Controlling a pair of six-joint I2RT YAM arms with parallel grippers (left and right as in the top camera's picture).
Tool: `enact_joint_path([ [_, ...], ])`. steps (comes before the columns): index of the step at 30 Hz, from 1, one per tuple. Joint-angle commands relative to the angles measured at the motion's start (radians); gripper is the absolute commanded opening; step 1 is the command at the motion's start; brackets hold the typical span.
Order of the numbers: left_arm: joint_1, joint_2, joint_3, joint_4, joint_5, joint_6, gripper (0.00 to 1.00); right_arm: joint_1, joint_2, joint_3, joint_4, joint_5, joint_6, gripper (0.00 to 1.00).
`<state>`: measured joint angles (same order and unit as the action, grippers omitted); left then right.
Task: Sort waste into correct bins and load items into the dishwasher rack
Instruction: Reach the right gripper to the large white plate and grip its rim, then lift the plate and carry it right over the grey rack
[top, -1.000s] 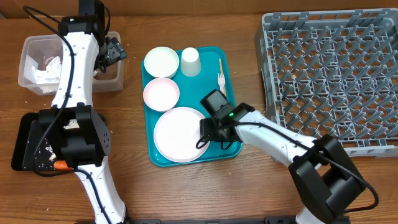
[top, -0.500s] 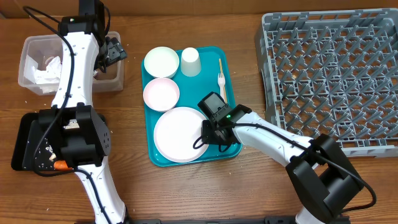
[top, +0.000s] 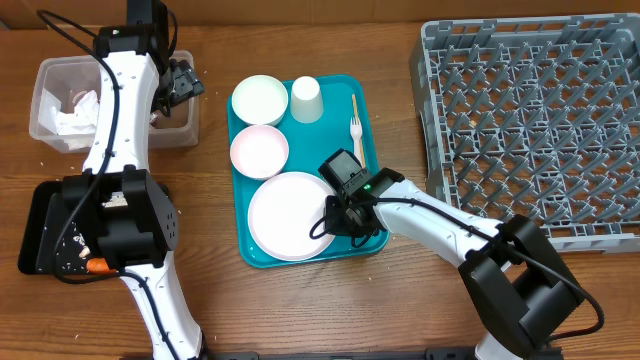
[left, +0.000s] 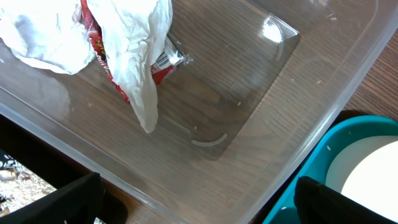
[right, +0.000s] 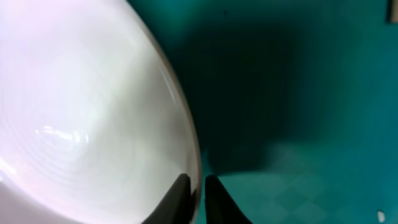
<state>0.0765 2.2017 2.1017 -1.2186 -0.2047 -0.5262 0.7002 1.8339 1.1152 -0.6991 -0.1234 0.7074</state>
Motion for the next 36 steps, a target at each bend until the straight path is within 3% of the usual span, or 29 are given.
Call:
enact_joint_path([
  [1, 0.002, -0.006, 0.022, 0.000, 0.004, -0.024, 1.00, 0.000, 0.009, 0.006, 0.000, -0.012, 0.004, 0.07],
  [7, 0.002, -0.006, 0.022, 0.000, 0.004, -0.024, 1.00, -0.010, 0.008, 0.016, -0.034, 0.027, 0.005, 0.04],
  [12, 0.002, -0.006, 0.022, 0.000, 0.004, -0.024, 1.00, -0.044, 0.002, 0.126, -0.240, 0.139, 0.003, 0.04],
  [16, 0.002, -0.006, 0.022, 0.000, 0.004, -0.024, 1.00, -0.090, -0.010, 0.266, -0.435, 0.207, -0.001, 0.04],
  [18, 0.002, -0.006, 0.022, 0.000, 0.004, -0.024, 1.00, -0.145, -0.032, 0.425, -0.603, 0.290, -0.051, 0.04],
  [24, 0.002, -0.006, 0.022, 0.001, 0.004, -0.024, 1.00, -0.307, -0.082, 0.696, -0.788, 0.389, -0.167, 0.04],
  [31, 0.002, -0.006, 0.022, 0.000, 0.004, -0.024, 1.00, -0.561, -0.108, 0.885, -0.812, 0.512, -0.376, 0.04],
  [36, 0.002, -0.006, 0.022, 0.000, 0.004, -0.024, 1.00, -0.723, -0.105, 0.894, -0.676, 0.686, -0.376, 0.04],
])
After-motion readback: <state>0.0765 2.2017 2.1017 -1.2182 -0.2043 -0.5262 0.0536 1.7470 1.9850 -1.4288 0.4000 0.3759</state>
